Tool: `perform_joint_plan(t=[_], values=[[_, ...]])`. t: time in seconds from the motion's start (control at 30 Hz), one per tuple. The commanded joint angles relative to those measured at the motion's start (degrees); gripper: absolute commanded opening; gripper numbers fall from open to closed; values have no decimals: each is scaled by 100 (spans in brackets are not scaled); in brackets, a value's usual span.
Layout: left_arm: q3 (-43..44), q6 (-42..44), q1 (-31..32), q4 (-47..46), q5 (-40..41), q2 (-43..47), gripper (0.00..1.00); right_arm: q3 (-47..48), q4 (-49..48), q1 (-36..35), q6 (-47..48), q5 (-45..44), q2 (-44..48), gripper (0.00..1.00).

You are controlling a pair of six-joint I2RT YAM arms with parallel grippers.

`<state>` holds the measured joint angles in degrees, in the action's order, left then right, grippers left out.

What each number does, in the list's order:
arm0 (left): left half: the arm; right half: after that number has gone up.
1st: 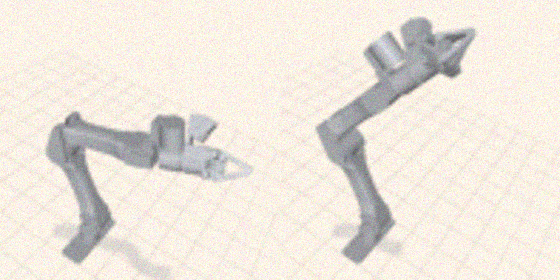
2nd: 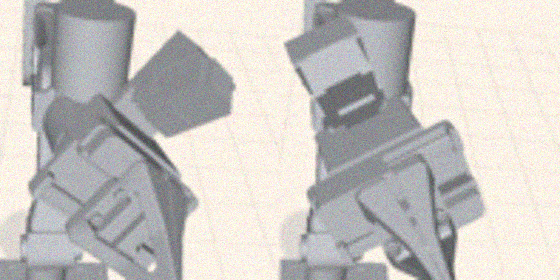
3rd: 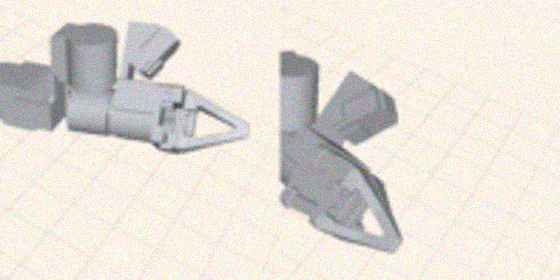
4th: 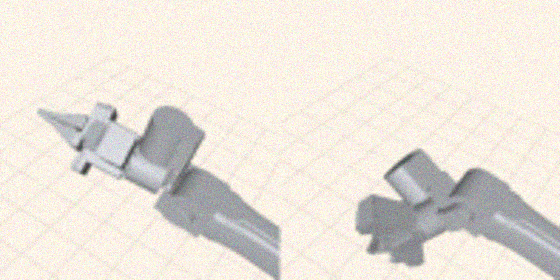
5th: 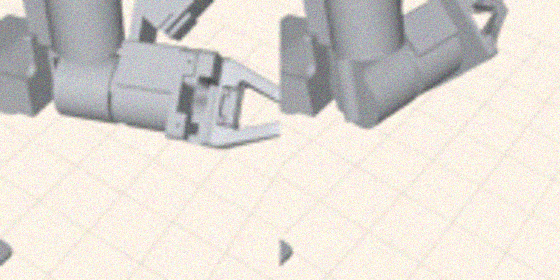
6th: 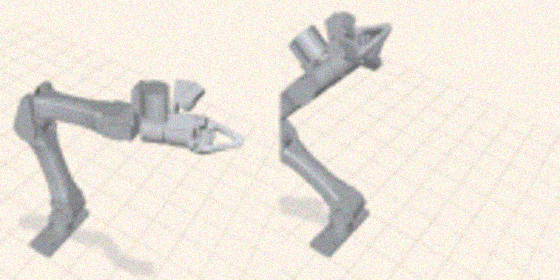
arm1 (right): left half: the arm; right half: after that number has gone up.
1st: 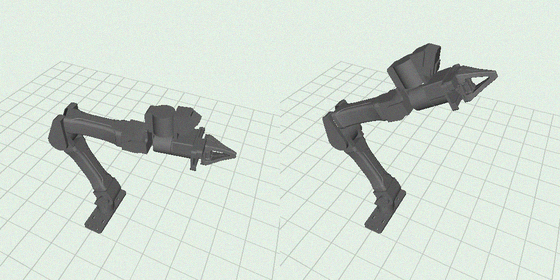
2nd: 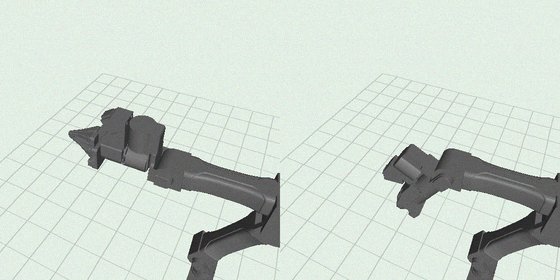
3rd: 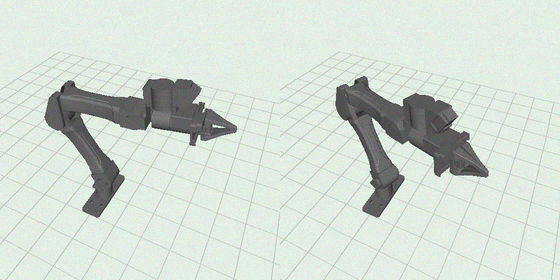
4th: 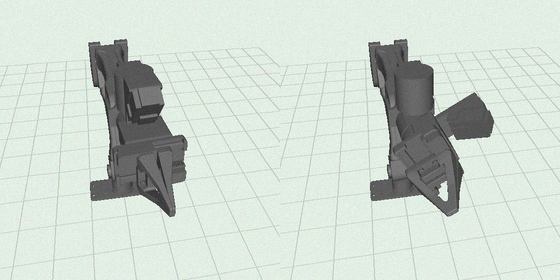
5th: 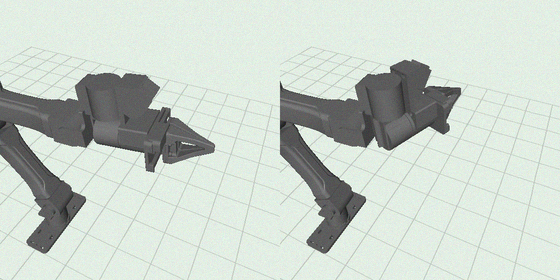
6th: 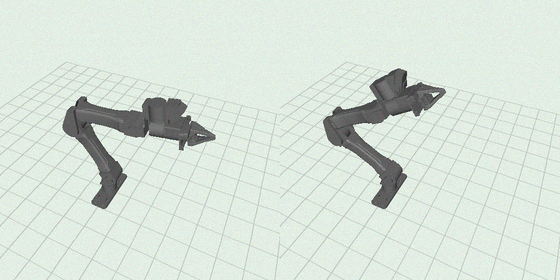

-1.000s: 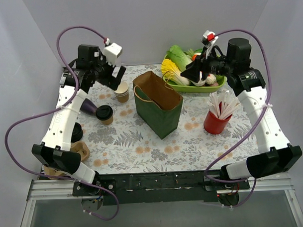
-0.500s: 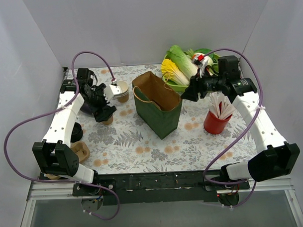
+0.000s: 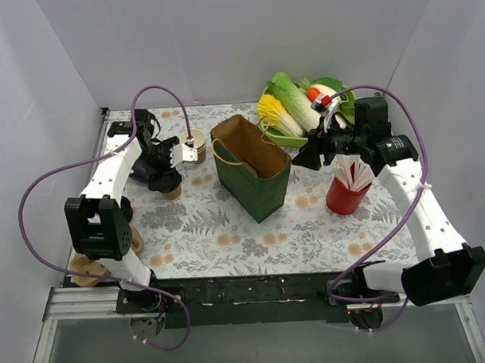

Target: Pack the takeout coffee

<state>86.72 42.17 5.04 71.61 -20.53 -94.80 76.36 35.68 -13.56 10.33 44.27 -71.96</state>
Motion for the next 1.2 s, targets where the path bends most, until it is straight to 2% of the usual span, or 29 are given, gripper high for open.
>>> perform_joint_plan(t=[0.0,0.57,0.9,1.17], values=[[56,344,-47,-315,32,59,95,-86,-167,-15,-48,20,200,60],[-164,318,-143,-701,252,-249,93,-16,-167,-24,-40,3,51,60],[-23,371,-223,-508,32,-451,91,46,-149,-24,-31,-33,-54,60],[12,371,-223,-385,32,-583,84,20,-132,-24,-22,-85,-81,60]])
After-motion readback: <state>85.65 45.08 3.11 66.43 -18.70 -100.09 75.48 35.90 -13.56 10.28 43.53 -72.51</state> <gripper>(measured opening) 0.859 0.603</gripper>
